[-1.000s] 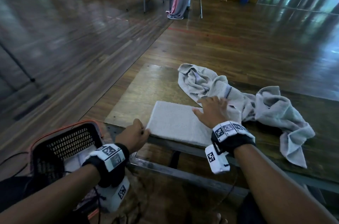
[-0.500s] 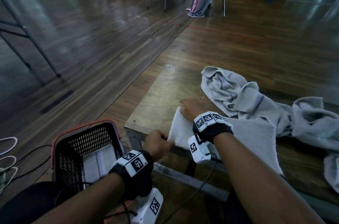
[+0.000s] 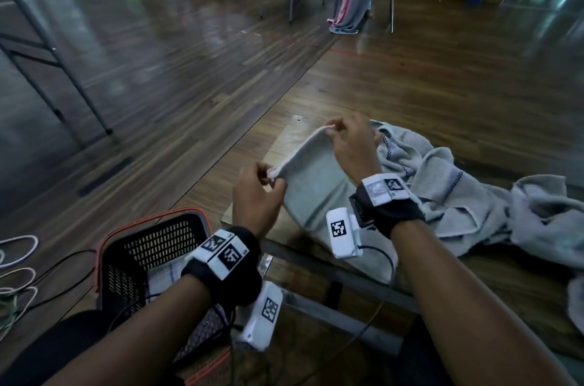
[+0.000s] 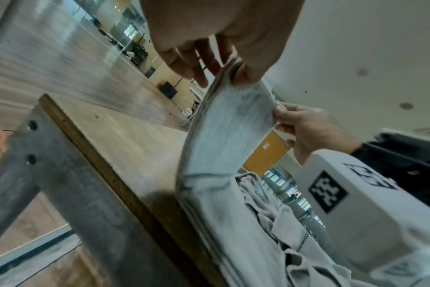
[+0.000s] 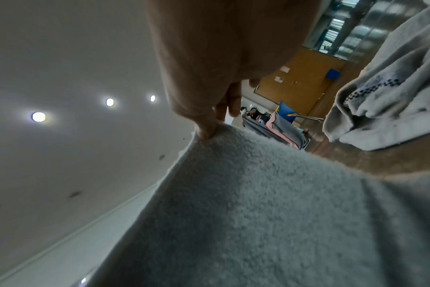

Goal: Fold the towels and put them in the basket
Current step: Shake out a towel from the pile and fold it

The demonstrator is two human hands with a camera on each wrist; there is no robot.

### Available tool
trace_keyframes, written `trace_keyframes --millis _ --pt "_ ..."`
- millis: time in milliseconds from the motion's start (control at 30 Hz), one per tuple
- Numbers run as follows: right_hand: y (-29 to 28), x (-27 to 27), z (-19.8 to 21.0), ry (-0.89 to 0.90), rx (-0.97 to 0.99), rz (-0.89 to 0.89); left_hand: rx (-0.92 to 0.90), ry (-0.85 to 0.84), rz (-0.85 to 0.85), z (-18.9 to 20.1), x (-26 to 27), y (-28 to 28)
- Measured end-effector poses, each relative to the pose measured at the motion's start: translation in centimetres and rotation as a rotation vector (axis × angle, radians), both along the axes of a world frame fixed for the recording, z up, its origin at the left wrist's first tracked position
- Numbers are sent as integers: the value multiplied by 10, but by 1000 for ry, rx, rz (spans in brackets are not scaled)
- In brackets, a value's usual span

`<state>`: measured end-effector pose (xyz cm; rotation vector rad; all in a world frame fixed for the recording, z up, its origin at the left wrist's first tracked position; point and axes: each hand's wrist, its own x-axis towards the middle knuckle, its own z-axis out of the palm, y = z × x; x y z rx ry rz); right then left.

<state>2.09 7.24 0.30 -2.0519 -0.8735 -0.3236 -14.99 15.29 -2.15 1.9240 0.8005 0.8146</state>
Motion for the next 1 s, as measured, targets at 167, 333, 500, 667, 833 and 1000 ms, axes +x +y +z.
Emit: trace_keyframes --millis 167,333,500,667,833,1000 --pt "-36 16 2 187 -29 116 124 -83 -140 4 -5 -12" --pt "-80 28 -21 606 -135 219 339 7 -384 -15 -5 -41" --pt "-102 23 -48 1059 -124 144 531 205 -591 -36 -1 -65" --pt "-107 21 -65 667 -416 50 666 399 -635 -53 3 -74" --pt "-102 27 -60 645 -405 54 762 449 -645 -55 -1 -71" --pt "-108 36 -59 666 -388 13 925 324 -696 -42 -1 -69"
